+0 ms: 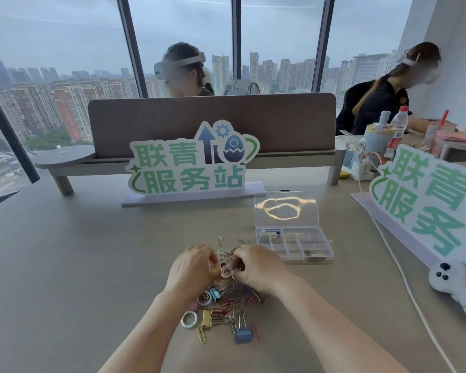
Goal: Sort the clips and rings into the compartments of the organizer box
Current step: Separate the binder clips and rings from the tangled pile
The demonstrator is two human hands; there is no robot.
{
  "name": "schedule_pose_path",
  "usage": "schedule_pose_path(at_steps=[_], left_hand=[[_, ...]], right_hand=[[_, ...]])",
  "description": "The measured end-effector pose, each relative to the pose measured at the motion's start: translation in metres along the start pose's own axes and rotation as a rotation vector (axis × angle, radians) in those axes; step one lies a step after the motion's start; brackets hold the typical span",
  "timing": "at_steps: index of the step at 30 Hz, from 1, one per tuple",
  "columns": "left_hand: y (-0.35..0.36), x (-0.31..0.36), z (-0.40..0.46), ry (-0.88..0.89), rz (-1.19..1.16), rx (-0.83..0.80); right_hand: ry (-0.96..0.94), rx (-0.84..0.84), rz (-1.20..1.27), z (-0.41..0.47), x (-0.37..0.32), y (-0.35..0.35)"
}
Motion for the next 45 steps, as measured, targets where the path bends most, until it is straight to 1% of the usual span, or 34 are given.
schedule_pose_path(at_steps=[4,9,21,30,33,39,42,45], left_hand=[[0.005,0.003,0.003,0.068,0.008,-0.032],[0.009,-0.001,0.008,0.095,-0.013,-0.021],[0.015,0.002,0.013,0.171,-0.011,-0.091],[0.016,0.006,0.016,0.176,0.013,-0.148],[0.019,0.009,0.018,0.180,0.050,-0.162],[0.016,0.011,0.014,0.171,0.051,-0.099],[0.012,0.012,0.011,0.170,0.033,-0.053],[0.013,0.013,0.008,0.171,0.019,-0.053]], right_hand=[[0.013,-0.031,-0.039,0.010,-0.002,0.003],[0.025,-0.066,-0.036,0.018,-0.001,0.009],[0.075,-0.060,0.043,0.010,0.029,0.006],[0.071,-0.107,0.069,0.009,0.034,0.010],[0.083,-0.089,0.102,0.007,0.041,0.007],[0.097,-0.092,0.102,0.002,0.047,0.004],[0.079,-0.126,0.073,0.004,0.041,0.007],[0.060,-0.169,0.020,0.005,0.033,0.011]])
Point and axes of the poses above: each hand's wrist, its own z-axis towards the middle knuckle, its own y-axis out of the palm, x = y × z, the point moved 10 cm from there along z, towards the middle knuckle, and after that the axes turned 14 degrees about -x, right-handed, at the moved point
